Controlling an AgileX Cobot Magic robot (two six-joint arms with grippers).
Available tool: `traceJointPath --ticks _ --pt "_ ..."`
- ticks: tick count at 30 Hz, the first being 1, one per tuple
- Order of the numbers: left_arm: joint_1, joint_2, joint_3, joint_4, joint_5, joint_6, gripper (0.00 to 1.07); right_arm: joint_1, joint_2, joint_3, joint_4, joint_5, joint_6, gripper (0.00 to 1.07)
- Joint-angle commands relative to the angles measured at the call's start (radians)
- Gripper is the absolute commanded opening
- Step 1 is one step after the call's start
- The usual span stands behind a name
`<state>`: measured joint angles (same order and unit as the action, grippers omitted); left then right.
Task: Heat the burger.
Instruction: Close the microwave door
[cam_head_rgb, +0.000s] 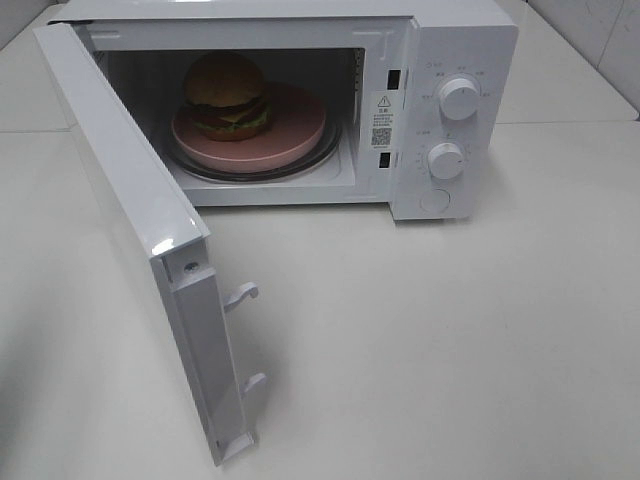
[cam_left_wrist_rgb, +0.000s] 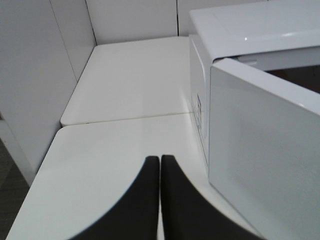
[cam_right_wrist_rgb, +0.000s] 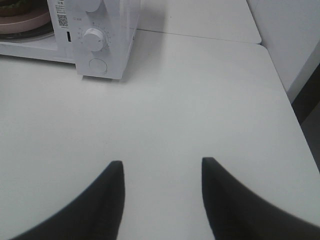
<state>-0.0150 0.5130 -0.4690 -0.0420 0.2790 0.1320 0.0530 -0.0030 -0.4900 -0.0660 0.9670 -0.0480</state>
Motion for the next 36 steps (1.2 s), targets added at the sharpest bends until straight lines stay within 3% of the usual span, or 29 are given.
traceJointPath --ticks 1,5,8,9,10,11,12,13,14,15,17,21,29,32,36 --pt "-0.005 0.108 0.054 -0.069 -0.279 0.001 0.00 -0.003 -0.028 0.000 0.003 -0.006 -0.005 0.50" --pt "-0.005 0.190 0.090 -0.076 -0.426 0.000 0.00 -0.003 -0.028 0.000 0.003 -0.006 -0.005 0.50" --pt "-0.005 0.268 0.117 -0.063 -0.540 -0.033 0.00 -0.003 -0.028 0.000 0.003 -0.006 -0.005 0.50" --pt "-0.005 0.324 0.132 -0.024 -0.614 -0.089 0.00 -0.003 -0.028 0.000 0.003 -0.006 -0.005 0.50" --pt "-0.005 0.324 0.132 -0.024 -0.614 -0.089 0.00 -0.003 -0.028 0.000 0.003 -0.006 -0.005 0.50" --pt "-0.005 0.359 0.140 0.006 -0.661 -0.132 0.00 -0.003 -0.028 0.000 0.003 -0.006 -0.005 0.50" --pt "-0.005 0.433 0.147 0.081 -0.739 -0.217 0.00 -0.003 -0.028 0.000 0.003 -0.006 -0.005 0.50" --pt "-0.005 0.433 0.147 0.081 -0.739 -0.217 0.00 -0.003 -0.028 0.000 0.003 -0.006 -0.005 0.50" --pt "-0.005 0.514 0.147 0.192 -0.822 -0.301 0.00 -0.003 -0.028 0.000 0.003 -0.006 -0.005 0.50" --pt "-0.005 0.514 0.147 0.192 -0.822 -0.301 0.00 -0.003 -0.028 0.000 0.003 -0.006 -0.005 0.50" --pt "-0.005 0.621 0.147 0.325 -0.941 -0.365 0.00 -0.003 -0.028 0.000 0.003 -0.006 -0.005 0.50" --pt "-0.005 0.715 0.147 0.372 -1.028 -0.384 0.00 -0.003 -0.028 0.000 0.003 -0.006 -0.005 0.50" --pt "-0.005 0.924 0.142 0.425 -1.229 -0.361 0.00 -0.003 -0.028 0.000 0.003 -0.006 -0.005 0.50" --pt "-0.005 0.984 0.121 0.491 -1.242 -0.367 0.00 -0.003 -0.028 0.000 0.003 -0.006 -0.005 0.50" --pt "-0.005 1.044 0.077 0.612 -1.249 -0.419 0.00 -0.003 -0.028 0.000 0.003 -0.006 -0.005 0.50"
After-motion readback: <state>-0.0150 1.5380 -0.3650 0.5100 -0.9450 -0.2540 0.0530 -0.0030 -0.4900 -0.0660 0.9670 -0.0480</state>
